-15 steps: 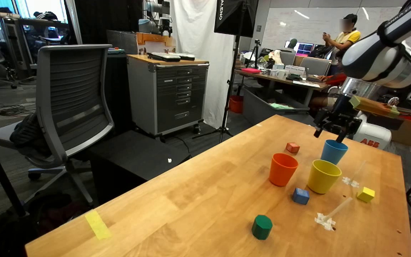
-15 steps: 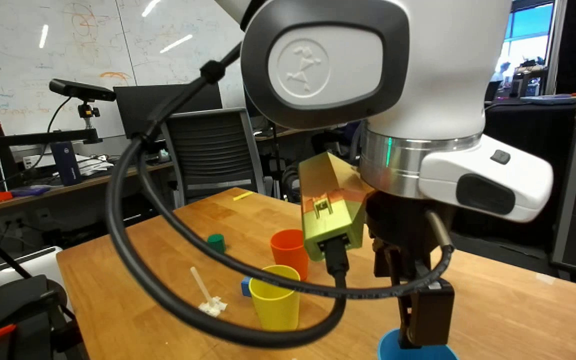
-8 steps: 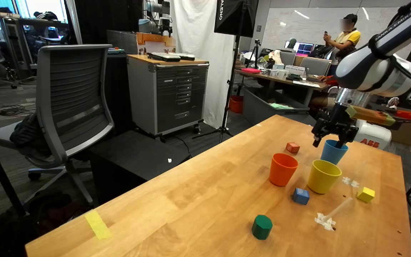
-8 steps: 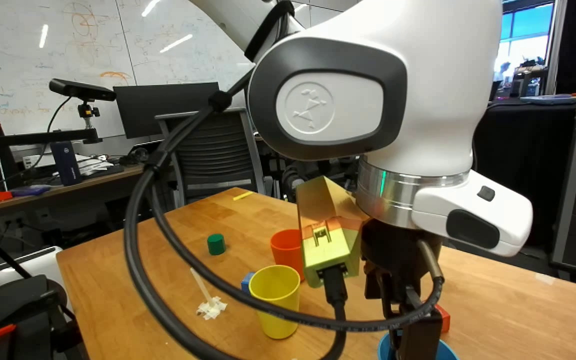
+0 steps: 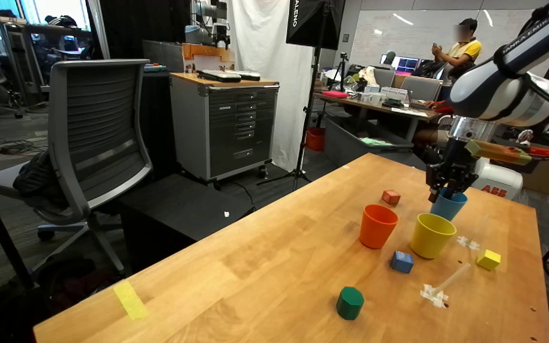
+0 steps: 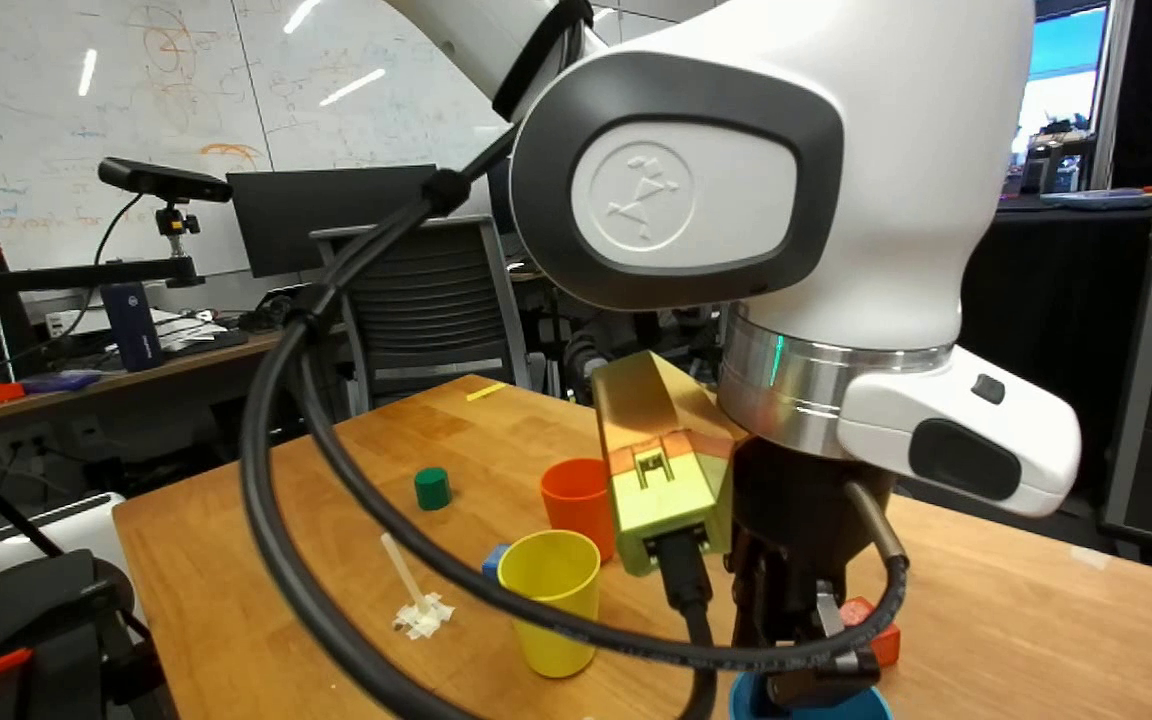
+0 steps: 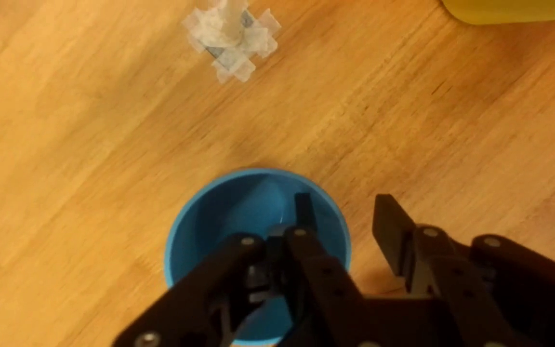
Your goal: Put the blue cup in the yellow cup then put both cups in the orange cup
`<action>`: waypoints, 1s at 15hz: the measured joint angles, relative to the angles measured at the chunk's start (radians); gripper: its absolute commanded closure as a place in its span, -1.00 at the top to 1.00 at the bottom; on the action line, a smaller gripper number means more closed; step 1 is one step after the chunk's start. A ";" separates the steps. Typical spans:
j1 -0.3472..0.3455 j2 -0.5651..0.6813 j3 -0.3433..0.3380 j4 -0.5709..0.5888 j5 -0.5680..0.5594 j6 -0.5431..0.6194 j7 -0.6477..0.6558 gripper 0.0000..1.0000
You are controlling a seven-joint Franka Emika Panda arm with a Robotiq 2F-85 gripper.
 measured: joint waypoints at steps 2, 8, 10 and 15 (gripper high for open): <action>0.000 -0.001 0.001 0.001 -0.009 -0.019 0.000 -1.00; 0.005 -0.027 0.005 0.001 -0.052 -0.115 -0.006 -0.99; 0.008 -0.041 0.018 -0.003 -0.056 -0.164 -0.025 -0.98; 0.038 -0.086 0.065 -0.037 -0.056 -0.253 -0.064 -0.97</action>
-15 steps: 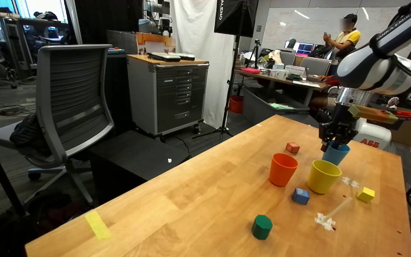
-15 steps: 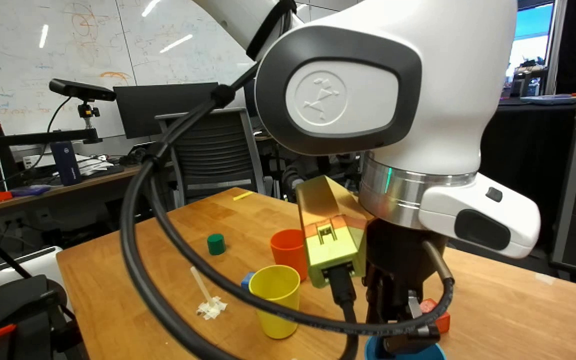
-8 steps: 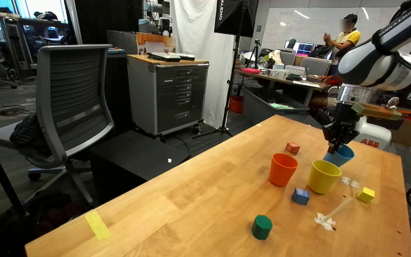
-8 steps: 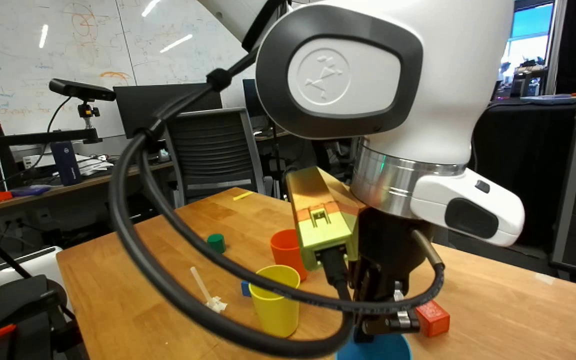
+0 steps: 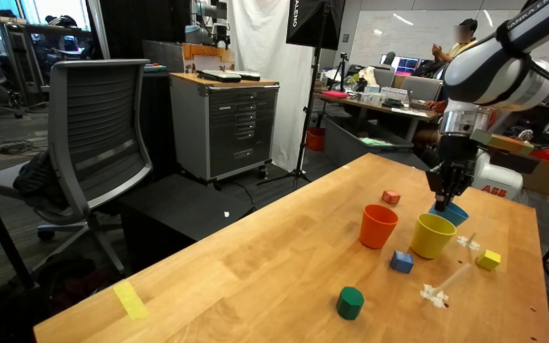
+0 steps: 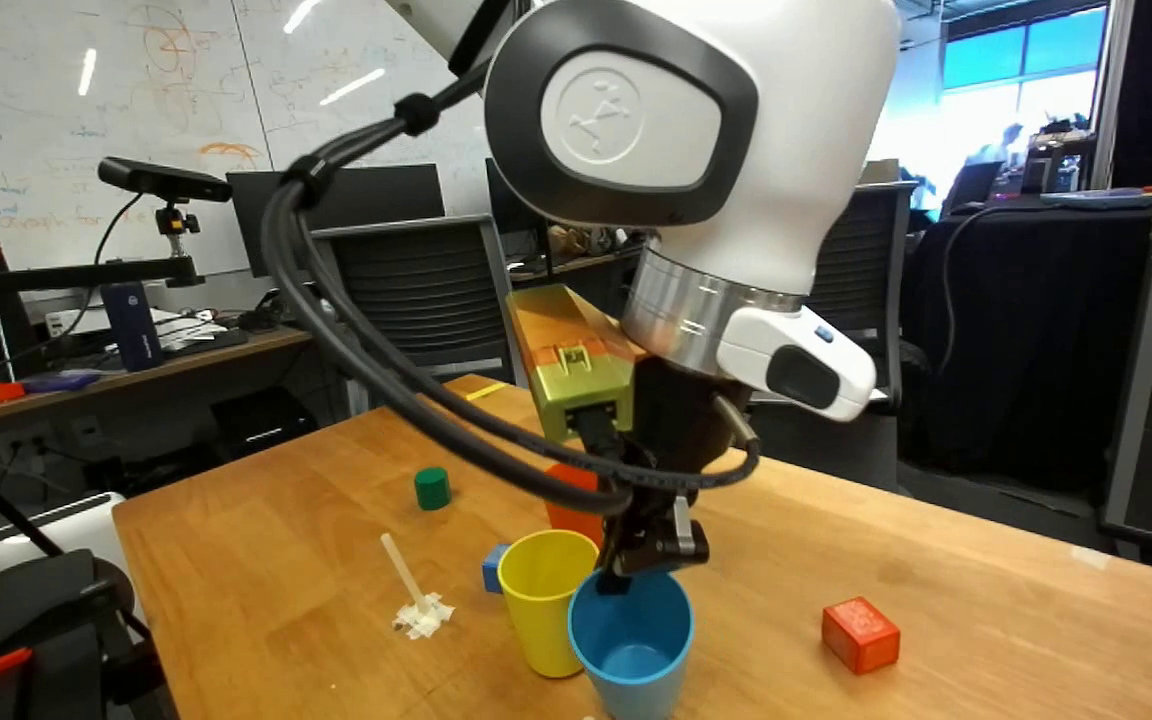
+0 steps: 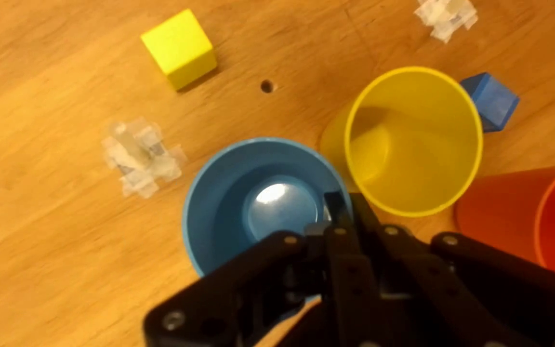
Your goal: Put the blue cup in the yellow cup then put both cups in the orange cup
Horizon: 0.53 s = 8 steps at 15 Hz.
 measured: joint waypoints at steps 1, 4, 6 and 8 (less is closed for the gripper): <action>0.012 -0.014 0.004 -0.008 0.000 -0.001 0.000 -0.97; 0.047 -0.066 0.007 -0.032 -0.009 -0.002 0.000 -0.97; 0.062 -0.109 0.007 -0.047 -0.037 -0.012 0.000 -0.97; 0.068 -0.155 0.007 -0.060 -0.068 -0.034 0.000 -0.97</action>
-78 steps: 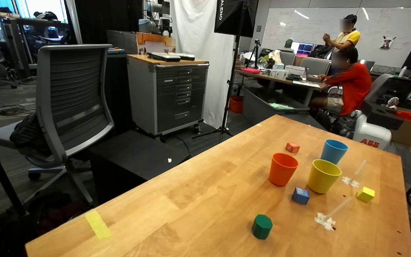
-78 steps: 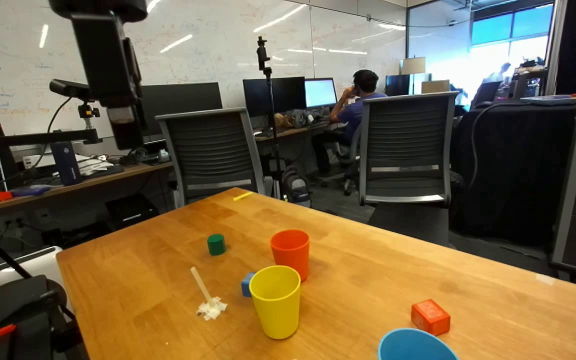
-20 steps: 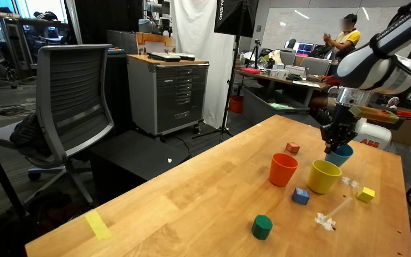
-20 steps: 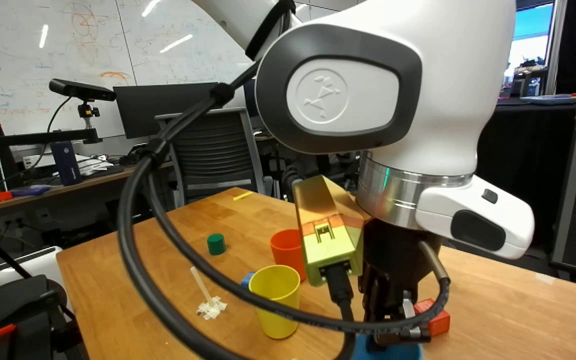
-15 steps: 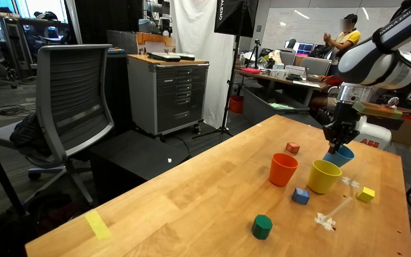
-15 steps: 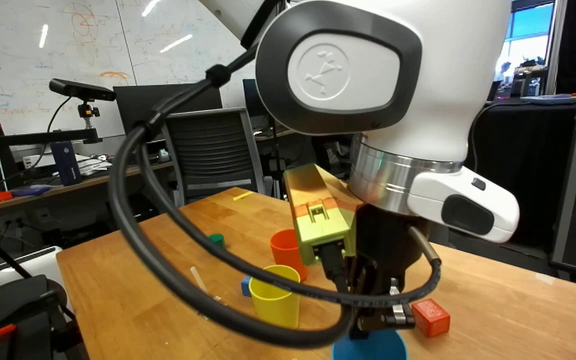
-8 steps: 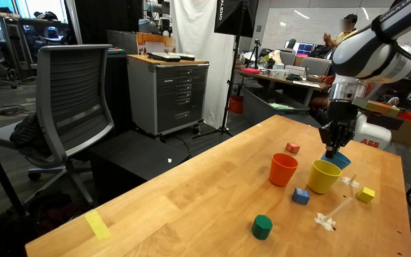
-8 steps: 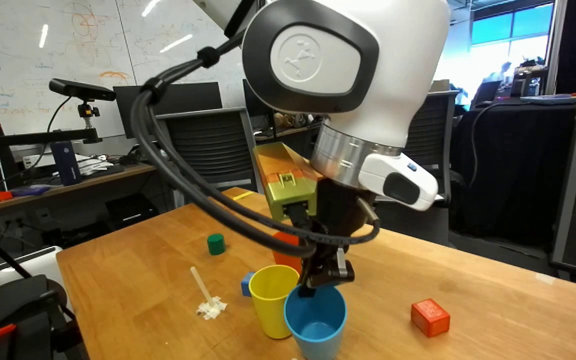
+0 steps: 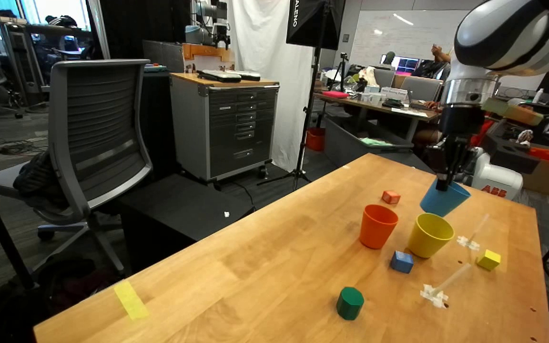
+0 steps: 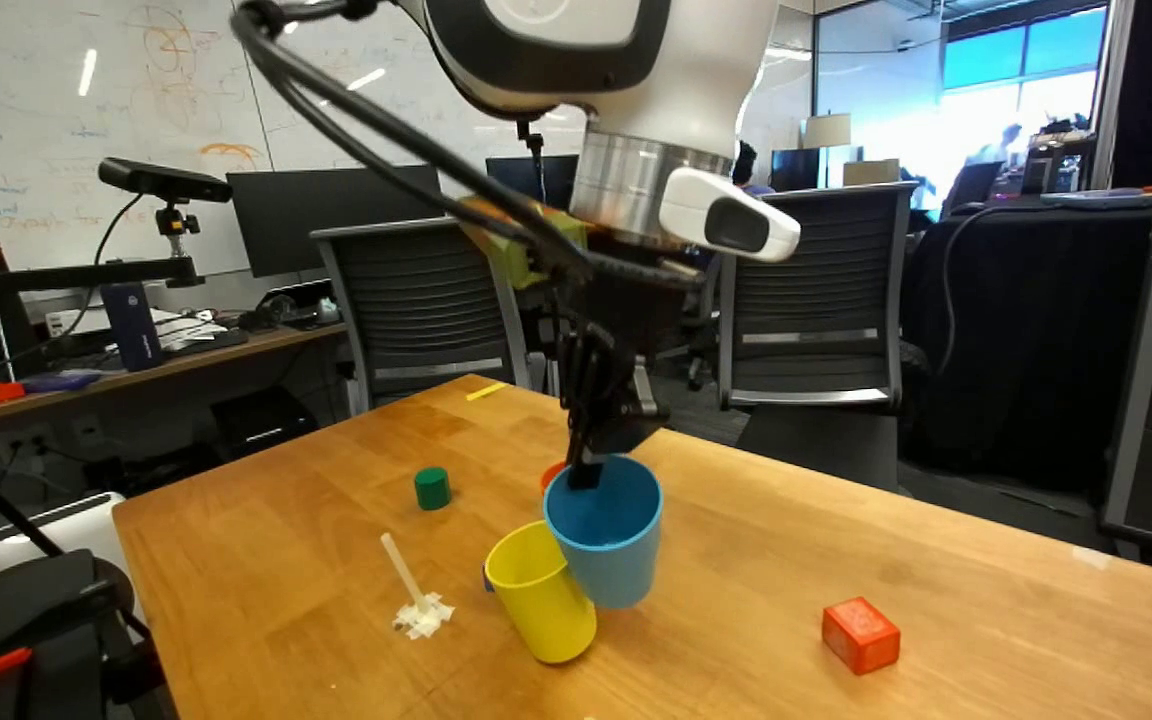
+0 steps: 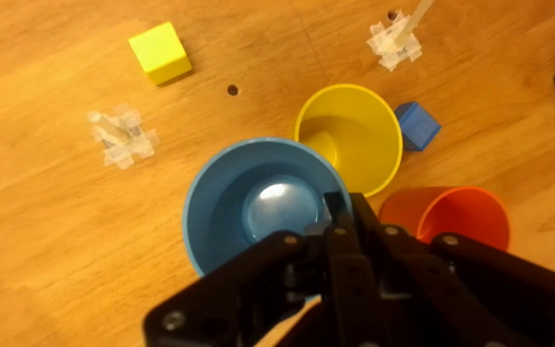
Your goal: Put the blue cup in the yellow cup then put both cups in the orange cup
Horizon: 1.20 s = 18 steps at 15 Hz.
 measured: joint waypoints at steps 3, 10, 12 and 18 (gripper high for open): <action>0.001 -0.070 0.000 -0.016 -0.020 -0.038 -0.001 -0.97; 0.022 -0.158 0.000 -0.064 -0.027 -0.108 -0.010 -0.97; 0.036 -0.156 0.000 -0.079 -0.029 -0.114 -0.010 -0.97; 0.070 -0.121 0.000 -0.101 -0.034 -0.104 -0.008 -0.97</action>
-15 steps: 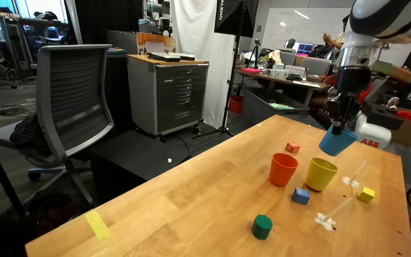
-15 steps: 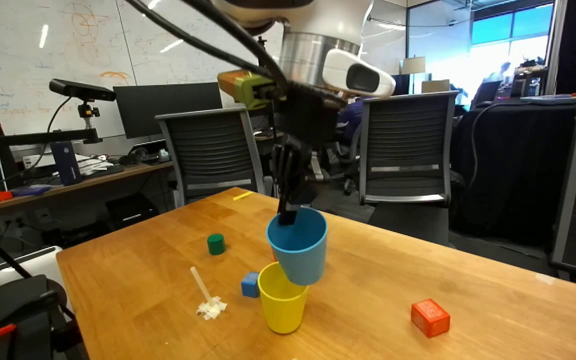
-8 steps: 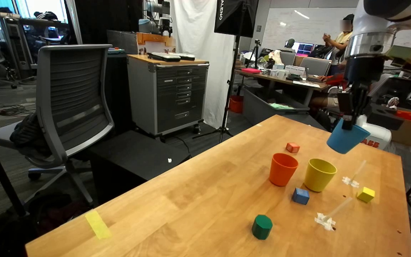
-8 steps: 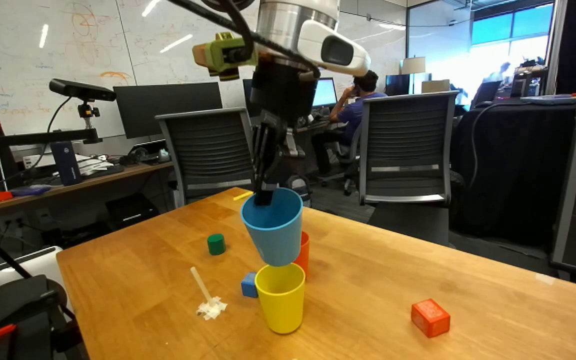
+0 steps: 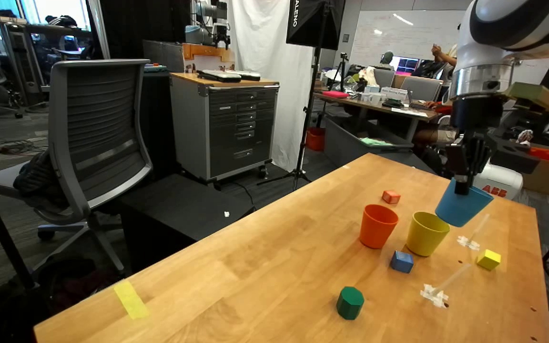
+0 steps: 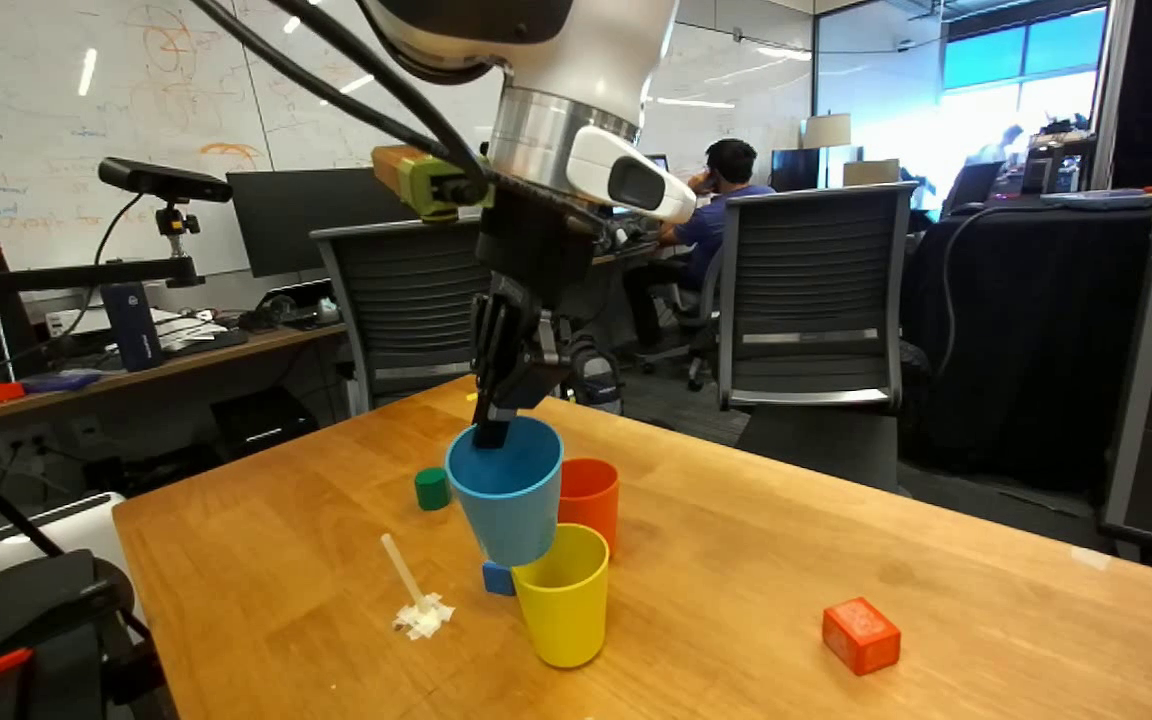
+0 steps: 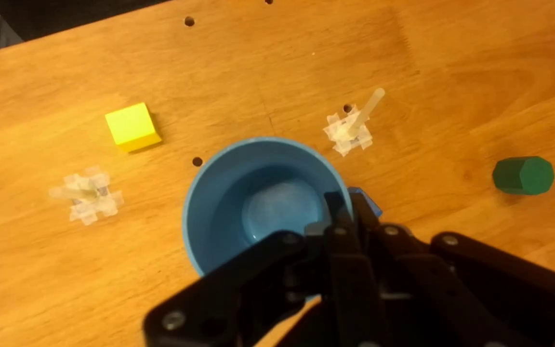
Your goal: Put the blue cup in the yellow cup then put both cups in the orange cup
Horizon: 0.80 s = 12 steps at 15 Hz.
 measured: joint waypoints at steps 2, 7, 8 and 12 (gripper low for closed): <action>0.007 0.014 0.000 0.002 0.000 0.021 0.005 -0.97; 0.018 0.029 0.000 0.009 0.002 0.058 0.018 -0.97; 0.020 0.031 0.000 0.009 0.002 0.063 0.021 -0.97; 0.024 0.042 0.000 0.011 0.002 0.092 0.030 -0.97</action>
